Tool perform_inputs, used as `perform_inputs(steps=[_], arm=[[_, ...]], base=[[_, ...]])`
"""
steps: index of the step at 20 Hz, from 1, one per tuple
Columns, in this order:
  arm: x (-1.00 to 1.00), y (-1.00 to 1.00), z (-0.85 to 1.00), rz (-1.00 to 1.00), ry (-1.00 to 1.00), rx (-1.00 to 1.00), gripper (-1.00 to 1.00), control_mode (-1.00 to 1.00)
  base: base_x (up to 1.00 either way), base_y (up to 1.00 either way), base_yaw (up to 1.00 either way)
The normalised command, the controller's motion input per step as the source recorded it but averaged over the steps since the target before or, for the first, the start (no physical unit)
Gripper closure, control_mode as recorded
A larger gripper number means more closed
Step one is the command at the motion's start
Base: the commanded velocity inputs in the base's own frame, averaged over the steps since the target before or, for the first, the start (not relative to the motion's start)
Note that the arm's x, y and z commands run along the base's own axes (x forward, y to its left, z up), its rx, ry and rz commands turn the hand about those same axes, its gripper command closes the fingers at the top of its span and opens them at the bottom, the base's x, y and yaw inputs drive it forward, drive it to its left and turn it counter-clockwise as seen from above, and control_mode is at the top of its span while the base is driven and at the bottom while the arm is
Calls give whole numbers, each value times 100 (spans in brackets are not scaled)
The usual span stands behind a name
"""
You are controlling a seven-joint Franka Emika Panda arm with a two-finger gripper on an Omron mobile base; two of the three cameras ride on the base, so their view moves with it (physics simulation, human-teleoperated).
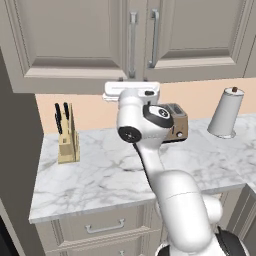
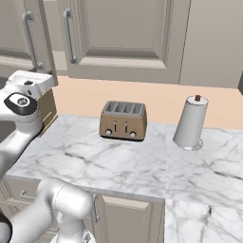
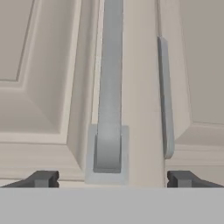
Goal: Pick up the bar soap and dish brush from the sink, and place them back in the cabinet, and close the cabinet doors.
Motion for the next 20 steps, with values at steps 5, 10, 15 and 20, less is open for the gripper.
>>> perform_inputs(steps=[5, 10, 15, 20], arm=[[32, 0, 0, -1, 0, 0, -100, -100], [29, 0, 0, -1, 0, 0, -100, -100], [29, 0, 0, -1, 1, 0, -100, -100], [28, 0, 0, 0, 2, 0, -100, -100]], base=[[0, 0, 0], [0, 0, 0], [0, 0, 0], [0, 0, 0]])
